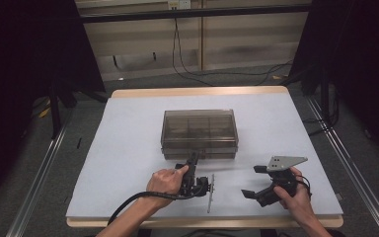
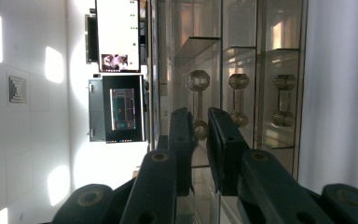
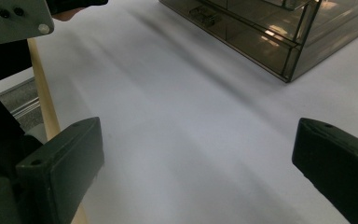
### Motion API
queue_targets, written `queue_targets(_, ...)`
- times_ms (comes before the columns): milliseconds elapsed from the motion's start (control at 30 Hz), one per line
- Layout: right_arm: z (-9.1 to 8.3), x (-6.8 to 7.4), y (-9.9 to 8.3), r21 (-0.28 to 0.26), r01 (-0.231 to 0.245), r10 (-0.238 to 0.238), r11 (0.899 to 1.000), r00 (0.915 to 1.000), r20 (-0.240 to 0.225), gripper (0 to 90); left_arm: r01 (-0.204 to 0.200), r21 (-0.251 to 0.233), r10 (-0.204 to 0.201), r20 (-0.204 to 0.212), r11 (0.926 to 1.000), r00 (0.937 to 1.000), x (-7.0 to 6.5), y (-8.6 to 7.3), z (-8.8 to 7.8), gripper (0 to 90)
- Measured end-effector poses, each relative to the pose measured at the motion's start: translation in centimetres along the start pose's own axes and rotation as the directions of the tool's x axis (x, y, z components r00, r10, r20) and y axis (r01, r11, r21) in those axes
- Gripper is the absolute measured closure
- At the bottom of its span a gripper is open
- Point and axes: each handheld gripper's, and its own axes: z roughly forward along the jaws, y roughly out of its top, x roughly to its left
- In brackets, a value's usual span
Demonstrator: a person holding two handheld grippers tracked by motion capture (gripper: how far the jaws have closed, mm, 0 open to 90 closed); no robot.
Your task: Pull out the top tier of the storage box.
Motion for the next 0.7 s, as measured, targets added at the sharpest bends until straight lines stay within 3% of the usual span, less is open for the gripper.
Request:
queue_targets(200,0.0,0.0,0.0,-0.002,0.0,0.0,1.0,1.0,-0.003,1.8,0.003,-0.013,-0.003,-0.004,0.9999,1.0,0.2,-0.1,-0.1,79.4)
queue_targets(367,0.0,0.0,0.0,-0.001,0.001,-0.001,1.0,1.0,-0.004,1.8,0.056,-0.028,-0.055,0.037,0.998,0.9978,0.2,-0.2,-0.3,73.4)
queue_targets(400,0.0,0.0,0.0,-0.001,0.0,0.0,1.0,1.0,-0.004,1.8,0.09,-0.044,-0.088,0.044,0.995,0.9951,0.1,-0.2,-0.3,70.4)
queue_targets(433,0.0,0.0,0.0,-0.002,0.0,0.0,1.0,1.0,-0.003,1.9,0.08,-0.04,-0.078,0.047,0.996,0.9959,0.3,-0.2,-0.4,69.5)
queue_targets(567,-0.1,0.0,0.0,-0.002,0.0,0.0,1.0,1.0,-0.001,1.9,0.159,-0.068,-0.151,0.114,0.9849,0.9819,0.9,-0.4,-0.5,63.9)
queue_targets(667,-0.1,0.0,0.0,-0.002,0.001,-0.001,1.0,1.0,-0.002,1.9,0.211,-0.072,-0.199,0.141,0.9748,0.9697,1.5,-0.5,-0.7,61.6)
queue_targets(700,-0.1,0.0,0.0,-0.002,0.002,-0.002,1.0,1.0,-0.003,1.9,0.245,-0.071,-0.231,0.164,0.967,0.9591,1.7,-0.5,-0.7,61.1)
